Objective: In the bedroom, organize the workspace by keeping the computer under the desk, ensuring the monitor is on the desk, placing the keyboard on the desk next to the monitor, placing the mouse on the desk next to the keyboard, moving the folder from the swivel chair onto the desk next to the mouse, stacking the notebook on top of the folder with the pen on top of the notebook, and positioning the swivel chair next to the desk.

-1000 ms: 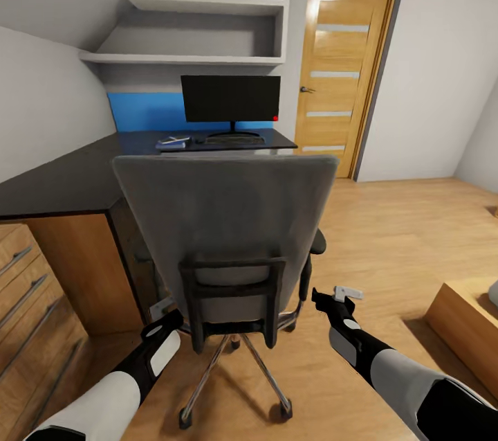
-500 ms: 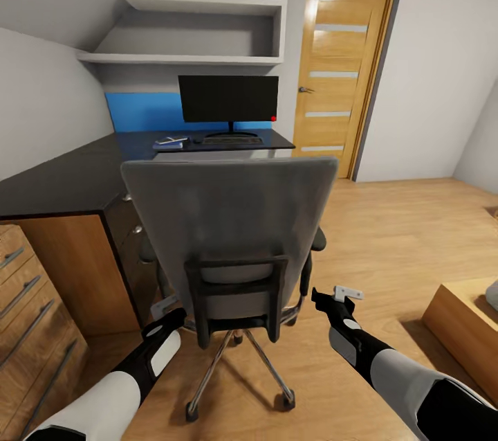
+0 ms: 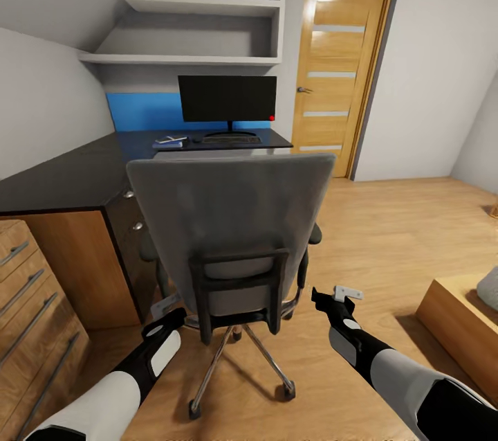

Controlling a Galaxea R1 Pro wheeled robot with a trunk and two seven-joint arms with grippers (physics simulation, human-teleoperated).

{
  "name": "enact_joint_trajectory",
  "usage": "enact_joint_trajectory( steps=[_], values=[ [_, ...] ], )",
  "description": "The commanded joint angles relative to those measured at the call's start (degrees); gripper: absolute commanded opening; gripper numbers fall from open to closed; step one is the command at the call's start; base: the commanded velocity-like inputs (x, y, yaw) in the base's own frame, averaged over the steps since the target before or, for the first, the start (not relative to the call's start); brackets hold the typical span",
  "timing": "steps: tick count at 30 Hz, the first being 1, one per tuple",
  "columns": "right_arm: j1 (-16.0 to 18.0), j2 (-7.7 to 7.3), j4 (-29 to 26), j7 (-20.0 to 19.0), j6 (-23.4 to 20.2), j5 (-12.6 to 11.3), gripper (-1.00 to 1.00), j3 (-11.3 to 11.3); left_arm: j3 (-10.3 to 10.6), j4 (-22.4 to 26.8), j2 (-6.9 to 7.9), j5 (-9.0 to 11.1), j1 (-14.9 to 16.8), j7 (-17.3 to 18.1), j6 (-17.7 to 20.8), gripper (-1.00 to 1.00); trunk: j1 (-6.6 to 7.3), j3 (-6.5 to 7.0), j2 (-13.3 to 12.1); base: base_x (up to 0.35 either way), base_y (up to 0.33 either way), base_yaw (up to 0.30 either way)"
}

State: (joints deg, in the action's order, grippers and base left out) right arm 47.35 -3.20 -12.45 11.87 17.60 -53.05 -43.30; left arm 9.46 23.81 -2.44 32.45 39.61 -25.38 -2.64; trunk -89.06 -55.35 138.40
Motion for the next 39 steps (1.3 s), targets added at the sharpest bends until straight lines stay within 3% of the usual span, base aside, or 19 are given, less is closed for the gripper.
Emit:
enact_joint_trajectory(
  steps=[1,4,5,6,9,11,39],
  values=[
    [0.02,-0.05,-0.11,0.35,0.1,-0.39,1.0,-0.52,0.47,0.0,0.02,0.6,0.03,-0.37,-0.27,1.0,0.02,-0.05,0.02,-0.045,-0.025,0.0],
    [0.02,-0.05,-0.1,0.35,0.07,-0.39,1.0,-0.5,1.0,0.0,-0.08,0.45,0.03,-0.32,-0.2,1.0,0.02,-0.05,0.02,-0.02,-0.011,0.0],
    [0.02,-0.05,-0.1,0.35,0.07,-0.39,1.0,-0.49,2.04,0.0,-0.12,0.23,0.03,-0.31,-0.17,1.0,0.02,-0.05,0.02,-0.008,-0.004,0.0],
    [0.02,-0.05,-0.11,0.35,0.08,-0.39,1.0,-0.48,4.84,0.0,-0.11,-0.06,0.04,-0.33,-0.22,1.0,0.02,-0.05,0.02,-0.004,-0.002,0.0],
    [0.02,-0.05,-0.11,0.35,0.07,-0.39,1.0,-0.47,9.81,0.0,-0.11,-0.3,0.05,-0.49,-0.38,1.0,0.02,-0.05,0.02,-0.001,-0.001,0.0],
    [0.02,-0.05,-0.1,0.35,0.08,-0.39,1.0,-0.51,10.75,0.0,-0.11,-0.34,0.03,-0.52,-0.42,1.0,0.02,-0.05,0.02,0.0,0.0,0.0],
    [0.02,-0.05,-0.04,0.35,0.06,-0.38,1.0,-0.56,11.46,0.0,0.04,-0.37,0.03,0.0,-0.44,1.0,0.02,-0.05,0.02,-0.046,0.0,0.0]
  ],
)
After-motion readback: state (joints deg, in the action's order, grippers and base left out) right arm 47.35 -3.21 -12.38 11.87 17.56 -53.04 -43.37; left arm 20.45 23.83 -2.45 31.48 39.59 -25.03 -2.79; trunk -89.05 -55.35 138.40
